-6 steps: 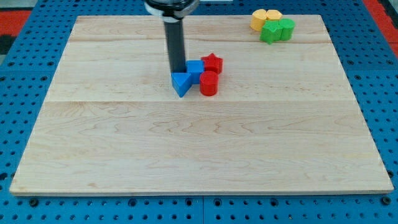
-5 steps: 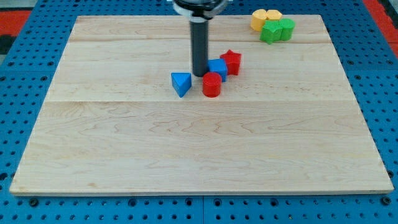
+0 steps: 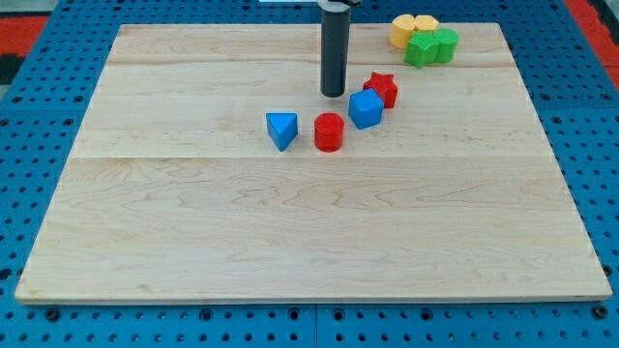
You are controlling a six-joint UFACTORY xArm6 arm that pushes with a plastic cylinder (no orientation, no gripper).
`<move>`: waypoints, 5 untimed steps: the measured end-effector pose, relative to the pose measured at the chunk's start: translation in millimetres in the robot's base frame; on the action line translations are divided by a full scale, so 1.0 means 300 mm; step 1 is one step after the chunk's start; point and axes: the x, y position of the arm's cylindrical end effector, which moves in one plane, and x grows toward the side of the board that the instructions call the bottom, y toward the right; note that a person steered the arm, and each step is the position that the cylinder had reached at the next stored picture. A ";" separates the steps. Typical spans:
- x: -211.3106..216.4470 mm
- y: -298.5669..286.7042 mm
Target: Move the red star towards the center right of the board
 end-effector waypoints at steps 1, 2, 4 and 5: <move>-0.007 0.086; -0.012 0.216; 0.006 0.441; 0.006 0.459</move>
